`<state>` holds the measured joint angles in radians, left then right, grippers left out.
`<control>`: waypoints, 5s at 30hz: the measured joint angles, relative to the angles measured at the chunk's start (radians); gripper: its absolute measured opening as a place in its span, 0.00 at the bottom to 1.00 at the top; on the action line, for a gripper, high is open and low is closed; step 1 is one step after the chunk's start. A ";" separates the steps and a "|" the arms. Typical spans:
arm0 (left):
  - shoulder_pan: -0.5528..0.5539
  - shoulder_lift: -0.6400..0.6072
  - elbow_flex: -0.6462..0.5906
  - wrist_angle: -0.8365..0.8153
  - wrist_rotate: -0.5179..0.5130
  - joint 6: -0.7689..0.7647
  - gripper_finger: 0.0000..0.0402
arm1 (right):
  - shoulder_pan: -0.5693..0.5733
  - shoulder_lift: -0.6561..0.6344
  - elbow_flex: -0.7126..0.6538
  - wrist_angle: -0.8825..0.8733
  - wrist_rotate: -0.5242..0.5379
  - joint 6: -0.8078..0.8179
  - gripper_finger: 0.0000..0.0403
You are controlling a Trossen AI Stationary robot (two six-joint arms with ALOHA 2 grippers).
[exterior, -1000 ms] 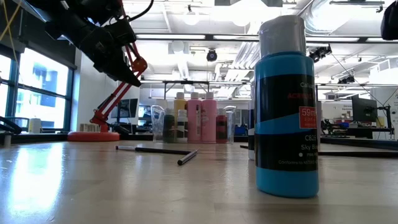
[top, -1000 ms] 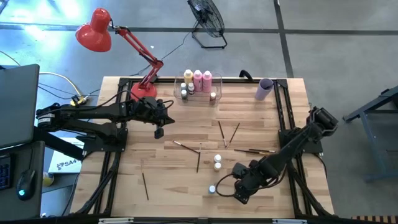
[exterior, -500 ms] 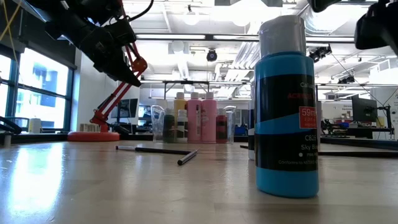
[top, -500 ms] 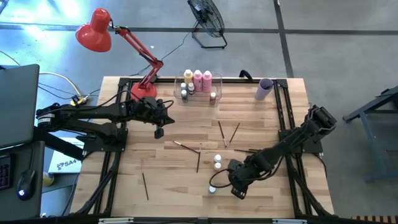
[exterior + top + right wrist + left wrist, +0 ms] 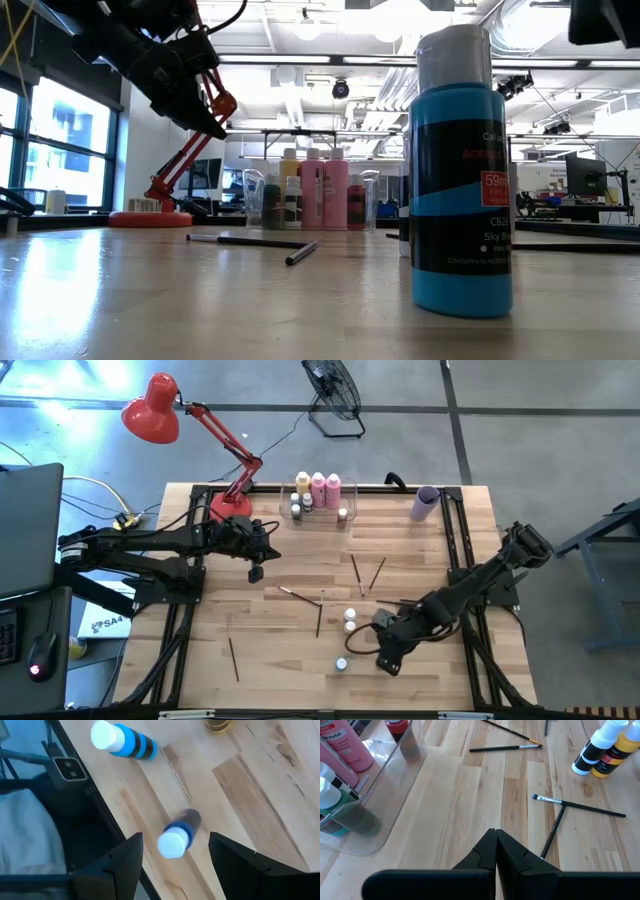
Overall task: Pick & Place Paint Supplies
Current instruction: Put the small blue paint bottle into the transparent bin
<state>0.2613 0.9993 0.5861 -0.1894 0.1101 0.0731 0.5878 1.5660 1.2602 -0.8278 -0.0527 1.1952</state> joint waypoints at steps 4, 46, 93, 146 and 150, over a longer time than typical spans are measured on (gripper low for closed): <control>0.000 0.000 0.000 0.000 0.000 0.000 0.00 | 0.024 0.001 0.000 0.011 0.032 0.017 0.54; 0.000 0.000 0.000 0.001 0.000 0.000 0.00 | 0.113 0.089 0.001 0.009 0.109 0.118 0.54; 0.000 0.000 0.000 0.000 0.000 0.000 0.00 | 0.116 0.155 0.001 0.020 0.102 0.084 0.54; 0.000 0.000 0.000 0.000 0.000 0.000 0.00 | 0.115 0.155 0.001 0.039 0.102 0.087 0.28; 0.000 0.000 0.000 0.000 0.000 0.000 0.00 | 0.107 0.155 0.001 0.027 0.102 0.086 0.32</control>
<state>0.2612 0.9993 0.5861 -0.1890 0.1104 0.0731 0.6953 1.7206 1.2610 -0.8012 0.0490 1.2809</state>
